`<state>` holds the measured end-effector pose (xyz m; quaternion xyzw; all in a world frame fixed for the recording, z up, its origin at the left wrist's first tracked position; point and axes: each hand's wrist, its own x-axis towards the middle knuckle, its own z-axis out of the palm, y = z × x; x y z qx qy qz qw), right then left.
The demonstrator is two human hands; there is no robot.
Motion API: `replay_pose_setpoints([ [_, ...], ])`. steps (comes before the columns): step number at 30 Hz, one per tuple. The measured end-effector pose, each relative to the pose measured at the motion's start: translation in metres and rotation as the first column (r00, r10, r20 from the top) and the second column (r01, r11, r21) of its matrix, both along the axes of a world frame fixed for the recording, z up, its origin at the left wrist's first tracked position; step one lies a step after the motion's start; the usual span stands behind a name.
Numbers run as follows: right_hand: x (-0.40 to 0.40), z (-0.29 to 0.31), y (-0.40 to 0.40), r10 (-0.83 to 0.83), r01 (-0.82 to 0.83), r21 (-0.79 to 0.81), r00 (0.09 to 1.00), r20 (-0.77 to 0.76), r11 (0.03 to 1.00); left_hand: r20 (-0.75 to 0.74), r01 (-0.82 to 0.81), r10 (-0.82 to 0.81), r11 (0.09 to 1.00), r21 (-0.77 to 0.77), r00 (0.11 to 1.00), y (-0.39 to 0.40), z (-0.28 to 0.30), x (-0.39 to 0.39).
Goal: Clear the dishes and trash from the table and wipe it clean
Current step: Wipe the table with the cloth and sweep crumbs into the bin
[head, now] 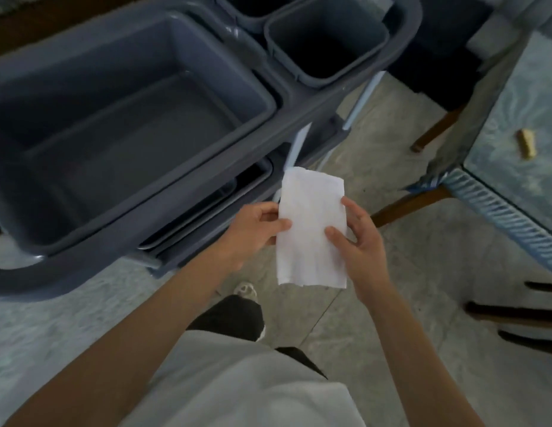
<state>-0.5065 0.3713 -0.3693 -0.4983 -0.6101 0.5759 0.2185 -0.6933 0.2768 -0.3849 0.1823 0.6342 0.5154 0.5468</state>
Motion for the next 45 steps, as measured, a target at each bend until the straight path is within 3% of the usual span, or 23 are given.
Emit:
replay_pose_setpoints([
  [8,-0.06,0.033,0.139,0.124,-0.12,0.068,0.991,-0.056,0.99,-0.191,-0.036,0.056,0.994,0.106,0.98,0.106,0.048,-0.046],
  [13,-0.092,0.042,0.236,0.217,-0.205,0.139,0.973,-0.082,0.969,-0.33,-0.224,0.258,0.965,0.139,0.908,0.188,0.064,-0.063],
  [18,-0.129,0.043,0.352,0.403,-0.389,0.304,0.915,0.017,0.87,-0.436,-0.398,0.41,0.909,0.123,0.801,0.28,0.06,-0.069],
  [22,-0.147,0.028,0.426,0.544,-0.568,0.258,0.823,0.161,0.782,-0.536,-0.439,0.378,0.898,0.015,0.755,0.333,0.048,-0.064],
  [27,-0.153,0.009,0.48,0.689,-0.765,0.309,0.643,0.334,0.565,-0.722,-0.527,0.303,0.844,-0.1,0.622,0.369,0.037,-0.045],
  [32,-0.157,0.019,0.51,0.737,-0.89,0.378,0.431,0.521,0.254,-0.901,-0.512,-0.023,0.817,-0.266,0.432,0.372,0.04,-0.037],
  [35,-0.172,0.032,0.519,0.702,-0.899,0.426,0.368,0.61,0.101,-0.922,-0.42,-0.138,0.859,-0.292,0.361,0.375,0.042,-0.041],
  [38,-0.186,0.032,0.519,0.687,-0.852,0.494,0.253,0.681,-0.176,-0.913,-0.315,-0.268,0.877,-0.363,0.308,0.387,0.035,-0.033],
  [40,-0.191,0.028,0.513,0.638,-0.828,0.435,0.125,0.76,-0.355,-0.894,-0.3,-0.348,0.853,-0.426,0.281,0.396,0.023,-0.025],
  [43,-0.195,0.018,0.506,0.574,-0.839,0.311,-0.001,0.819,-0.446,-0.889,-0.368,-0.389,0.811,-0.455,0.242,0.407,0.005,-0.023],
  [45,-0.198,0.008,0.505,0.539,-0.808,0.359,0.062,0.84,-0.467,-0.897,-0.406,-0.394,0.8,-0.441,0.198,0.409,-0.001,-0.028],
])
